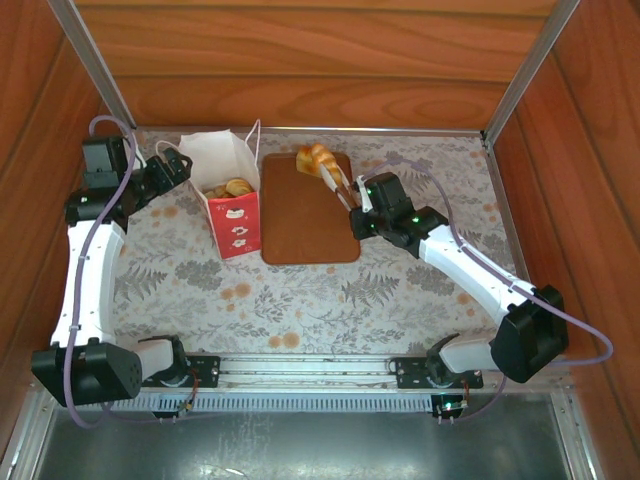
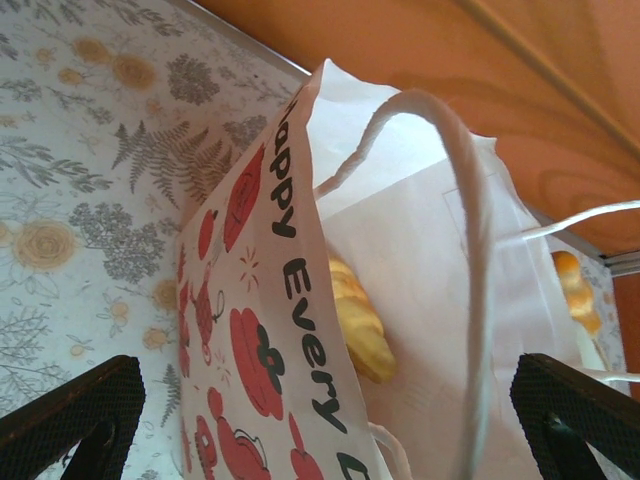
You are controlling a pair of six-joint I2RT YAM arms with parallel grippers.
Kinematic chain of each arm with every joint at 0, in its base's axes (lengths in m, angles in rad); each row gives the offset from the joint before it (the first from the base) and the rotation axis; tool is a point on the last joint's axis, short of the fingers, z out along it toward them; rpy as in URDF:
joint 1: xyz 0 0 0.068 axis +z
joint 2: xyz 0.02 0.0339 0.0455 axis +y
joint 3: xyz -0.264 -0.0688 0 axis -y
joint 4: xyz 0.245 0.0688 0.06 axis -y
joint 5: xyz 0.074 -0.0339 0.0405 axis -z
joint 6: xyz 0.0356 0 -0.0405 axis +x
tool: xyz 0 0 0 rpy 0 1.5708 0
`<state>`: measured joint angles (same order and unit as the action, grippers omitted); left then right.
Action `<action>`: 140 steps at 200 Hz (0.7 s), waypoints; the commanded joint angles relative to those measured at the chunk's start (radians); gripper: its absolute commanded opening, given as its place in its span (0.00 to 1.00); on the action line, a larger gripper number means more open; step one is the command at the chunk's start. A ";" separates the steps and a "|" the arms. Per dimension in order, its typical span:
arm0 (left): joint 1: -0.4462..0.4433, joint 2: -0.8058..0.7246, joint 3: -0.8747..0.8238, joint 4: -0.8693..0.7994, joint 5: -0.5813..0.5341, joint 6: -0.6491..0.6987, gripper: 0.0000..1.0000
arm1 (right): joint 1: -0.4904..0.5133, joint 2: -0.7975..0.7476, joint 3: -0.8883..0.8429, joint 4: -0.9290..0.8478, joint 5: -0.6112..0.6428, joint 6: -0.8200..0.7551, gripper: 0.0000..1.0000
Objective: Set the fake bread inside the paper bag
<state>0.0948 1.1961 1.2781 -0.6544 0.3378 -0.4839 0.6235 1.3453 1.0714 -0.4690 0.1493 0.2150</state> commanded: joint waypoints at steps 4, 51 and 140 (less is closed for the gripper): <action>-0.018 0.021 0.038 -0.039 -0.041 0.031 0.98 | 0.010 -0.057 0.051 0.018 0.027 0.039 0.00; -0.020 0.038 0.078 -0.067 -0.081 0.068 0.96 | 0.010 -0.089 0.089 0.001 0.033 0.051 0.00; -0.021 0.087 0.176 -0.125 -0.037 0.061 0.95 | 0.015 -0.158 0.253 -0.082 0.056 0.121 0.00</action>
<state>0.0799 1.2697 1.4216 -0.7425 0.2668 -0.4168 0.6239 1.2366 1.2373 -0.5560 0.1825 0.2993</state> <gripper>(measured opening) 0.959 0.296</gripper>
